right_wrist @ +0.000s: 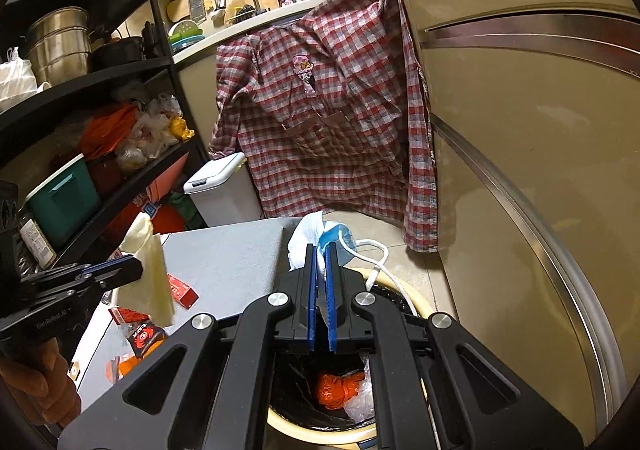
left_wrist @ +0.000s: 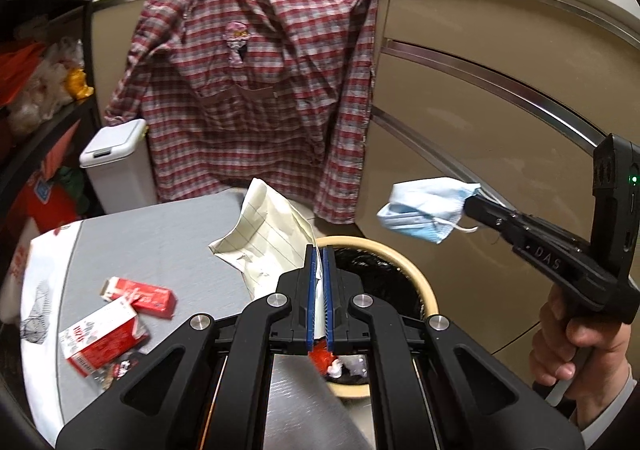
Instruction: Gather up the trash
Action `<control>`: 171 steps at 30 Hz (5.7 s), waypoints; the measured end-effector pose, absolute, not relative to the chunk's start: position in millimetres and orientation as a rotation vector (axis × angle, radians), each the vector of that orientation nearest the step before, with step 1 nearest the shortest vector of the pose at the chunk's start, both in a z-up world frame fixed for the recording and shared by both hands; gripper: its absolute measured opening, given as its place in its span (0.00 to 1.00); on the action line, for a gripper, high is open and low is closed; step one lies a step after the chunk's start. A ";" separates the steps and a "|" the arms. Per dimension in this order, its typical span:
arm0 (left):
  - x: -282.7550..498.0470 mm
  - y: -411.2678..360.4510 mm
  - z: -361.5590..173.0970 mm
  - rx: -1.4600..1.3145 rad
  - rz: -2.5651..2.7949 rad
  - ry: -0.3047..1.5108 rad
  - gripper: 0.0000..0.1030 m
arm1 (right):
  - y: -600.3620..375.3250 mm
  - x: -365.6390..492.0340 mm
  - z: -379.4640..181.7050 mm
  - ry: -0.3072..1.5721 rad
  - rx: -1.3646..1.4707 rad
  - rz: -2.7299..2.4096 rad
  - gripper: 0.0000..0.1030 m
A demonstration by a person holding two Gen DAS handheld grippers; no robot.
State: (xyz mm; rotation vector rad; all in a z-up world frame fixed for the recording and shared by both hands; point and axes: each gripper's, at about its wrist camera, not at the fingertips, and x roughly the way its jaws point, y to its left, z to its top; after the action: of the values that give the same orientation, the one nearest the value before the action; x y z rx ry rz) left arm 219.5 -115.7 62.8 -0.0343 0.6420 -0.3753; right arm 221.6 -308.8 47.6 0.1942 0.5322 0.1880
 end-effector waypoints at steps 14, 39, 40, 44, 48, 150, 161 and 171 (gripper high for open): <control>250.7 -152.5 46.6 -0.016 -0.413 0.677 0.03 | -312.3 231.3 43.4 0.545 0.203 0.179 0.05; 246.2 -142.5 58.2 -0.010 -0.397 0.656 0.16 | -308.6 236.7 35.4 0.569 0.211 0.170 0.12; 243.2 -138.9 59.3 -0.010 -0.392 0.652 0.16 | -307.9 236.5 35.3 0.568 0.214 0.173 0.12; 229.1 -111.5 69.5 -0.005 -0.365 0.630 0.16 | -301.0 233.5 36.0 0.563 0.220 0.188 0.12; 212.0 -66.6 83.3 0.017 -0.326 0.603 0.16 | -286.9 229.2 39.1 0.551 0.210 0.211 0.12; 176.9 99.4 23.5 0.026 -0.116 0.568 0.52 | -182.1 203.3 24.5 0.621 0.209 0.527 0.00; 167.2 73.6 37.1 -0.031 -0.051 0.550 0.52 | -227.5 194.9 39.9 0.548 0.196 0.407 0.00; 158.7 57.6 46.7 -0.056 -0.046 0.537 0.52 | -247.4 195.1 46.1 0.524 0.206 0.361 0.00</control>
State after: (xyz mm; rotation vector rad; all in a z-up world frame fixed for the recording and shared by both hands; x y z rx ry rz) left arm 158.7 57.6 46.7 -0.0564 0.5373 -0.0457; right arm 195.1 -247.4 46.1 0.2057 0.5240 0.3610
